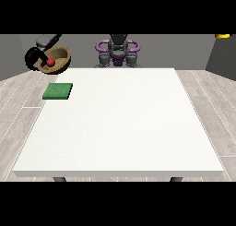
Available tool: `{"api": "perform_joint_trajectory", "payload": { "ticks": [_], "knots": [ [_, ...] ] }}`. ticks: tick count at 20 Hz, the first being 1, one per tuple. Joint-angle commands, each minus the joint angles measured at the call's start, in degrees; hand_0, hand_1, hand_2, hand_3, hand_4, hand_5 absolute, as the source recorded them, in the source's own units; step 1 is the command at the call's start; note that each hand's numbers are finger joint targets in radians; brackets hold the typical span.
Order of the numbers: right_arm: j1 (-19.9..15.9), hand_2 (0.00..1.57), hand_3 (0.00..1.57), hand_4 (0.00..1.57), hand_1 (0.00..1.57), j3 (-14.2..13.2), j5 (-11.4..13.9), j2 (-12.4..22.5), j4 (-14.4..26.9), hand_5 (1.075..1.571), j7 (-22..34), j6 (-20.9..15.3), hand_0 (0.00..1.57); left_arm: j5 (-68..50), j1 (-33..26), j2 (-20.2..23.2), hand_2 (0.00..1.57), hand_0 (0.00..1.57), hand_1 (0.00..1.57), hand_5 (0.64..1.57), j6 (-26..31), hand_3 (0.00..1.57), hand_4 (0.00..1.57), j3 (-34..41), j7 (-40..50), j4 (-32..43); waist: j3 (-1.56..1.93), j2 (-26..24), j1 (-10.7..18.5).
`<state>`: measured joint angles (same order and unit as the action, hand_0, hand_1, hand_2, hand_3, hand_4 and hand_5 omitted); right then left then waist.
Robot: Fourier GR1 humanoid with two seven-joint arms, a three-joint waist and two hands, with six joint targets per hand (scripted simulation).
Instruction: Pick the cup and pour the ball into the bowl, then pick the bowl and place it on the pad
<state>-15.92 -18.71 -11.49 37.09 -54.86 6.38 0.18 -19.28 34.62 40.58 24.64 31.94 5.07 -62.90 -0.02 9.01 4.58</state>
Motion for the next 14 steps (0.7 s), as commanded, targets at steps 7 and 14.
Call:
{"api": "perform_joint_trajectory", "payload": {
  "ticks": [7, 14],
  "knots": [
    [-7.12, 1.57, 0.43, 1.07, 1.57, -1.92, 0.51, 0.25, 7.41, 1.564, -1.15, -0.06, 1.57, -1.16, -1.10, 4.66, 0.00, 0.00, 0.00, 1.552, 2.11, 0.00, 1.22, 1.85, -4.05, 4.32, 0.05, 3.08, -0.63],
    [-11.90, 1.57, 0.54, 1.02, 1.57, -0.78, 0.16, -2.41, 8.20, 1.571, 0.86, -0.63, 1.57, -0.01, -2.06, 5.78, 0.00, 0.00, 0.00, 1.555, 3.51, 0.00, 1.21, 1.96, -10.02, 8.66, 0.01, 4.93, -1.77]
  ]
}}
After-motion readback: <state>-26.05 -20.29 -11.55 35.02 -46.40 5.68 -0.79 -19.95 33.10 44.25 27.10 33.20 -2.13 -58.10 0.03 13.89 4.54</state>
